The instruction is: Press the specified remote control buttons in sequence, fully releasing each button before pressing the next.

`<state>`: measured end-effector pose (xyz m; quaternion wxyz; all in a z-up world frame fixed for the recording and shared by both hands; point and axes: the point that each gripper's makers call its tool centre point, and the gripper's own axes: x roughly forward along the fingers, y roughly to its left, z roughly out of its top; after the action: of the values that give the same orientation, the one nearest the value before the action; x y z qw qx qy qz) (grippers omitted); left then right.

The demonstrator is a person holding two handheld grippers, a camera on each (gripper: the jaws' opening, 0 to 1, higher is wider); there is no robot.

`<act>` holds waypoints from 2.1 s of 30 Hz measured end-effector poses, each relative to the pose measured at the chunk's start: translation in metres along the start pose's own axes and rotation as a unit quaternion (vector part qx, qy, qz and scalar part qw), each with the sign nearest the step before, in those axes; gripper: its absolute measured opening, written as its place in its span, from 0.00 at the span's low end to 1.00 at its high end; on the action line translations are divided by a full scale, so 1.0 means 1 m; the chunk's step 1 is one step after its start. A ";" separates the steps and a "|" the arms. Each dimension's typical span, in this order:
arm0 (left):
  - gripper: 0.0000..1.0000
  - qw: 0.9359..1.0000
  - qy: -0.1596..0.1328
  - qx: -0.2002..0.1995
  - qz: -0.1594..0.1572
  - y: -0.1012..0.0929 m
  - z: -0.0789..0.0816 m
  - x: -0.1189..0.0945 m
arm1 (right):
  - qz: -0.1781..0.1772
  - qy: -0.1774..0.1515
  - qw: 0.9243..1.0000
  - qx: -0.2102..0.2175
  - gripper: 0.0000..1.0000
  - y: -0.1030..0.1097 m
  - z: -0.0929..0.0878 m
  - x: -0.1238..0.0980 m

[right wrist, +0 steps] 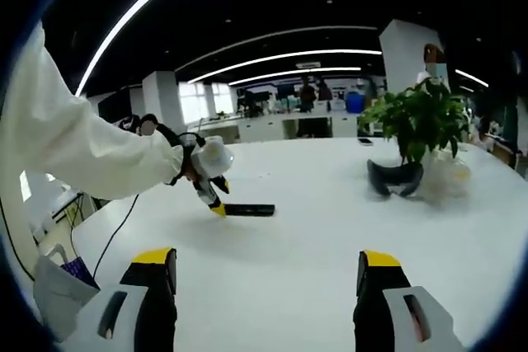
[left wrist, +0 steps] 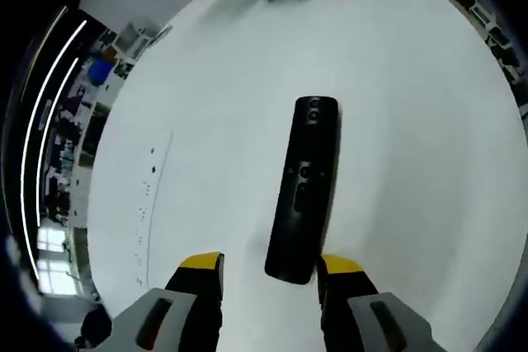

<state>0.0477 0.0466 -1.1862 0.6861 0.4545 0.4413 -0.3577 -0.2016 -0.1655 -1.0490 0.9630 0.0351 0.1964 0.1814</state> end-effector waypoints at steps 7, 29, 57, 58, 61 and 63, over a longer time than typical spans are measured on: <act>0.64 0.995 -0.040 -0.088 -0.019 -0.013 -0.005 -0.018 | -0.009 -0.008 1.000 0.015 0.91 -0.006 0.002 -0.001; 0.93 0.931 -0.218 -0.293 -0.014 -0.065 -0.016 -0.108 | 0.004 -0.025 0.999 0.036 0.93 -0.002 0.008 -0.004; 1.00 0.794 -0.393 -0.447 0.127 -0.101 -0.076 -0.228 | 0.003 -0.031 0.999 0.013 0.98 0.003 0.010 -0.006; 1.00 0.792 -0.395 -0.448 0.129 -0.103 -0.079 -0.229 | 0.004 -0.031 0.999 0.012 0.98 0.003 0.010 -0.006; 1.00 0.786 -0.391 -0.456 0.144 -0.110 -0.090 -0.234 | 0.005 -0.029 1.000 0.006 0.98 0.005 0.009 -0.006; 1.00 0.785 -0.383 -0.462 0.151 -0.116 -0.099 -0.235 | 0.006 -0.028 1.000 0.005 0.98 0.006 0.009 -0.005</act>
<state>-0.1668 0.1222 -1.0230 0.9720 -0.0308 0.1804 -0.1476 -0.2047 -0.1623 -1.0383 0.9667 0.0464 0.1703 0.1855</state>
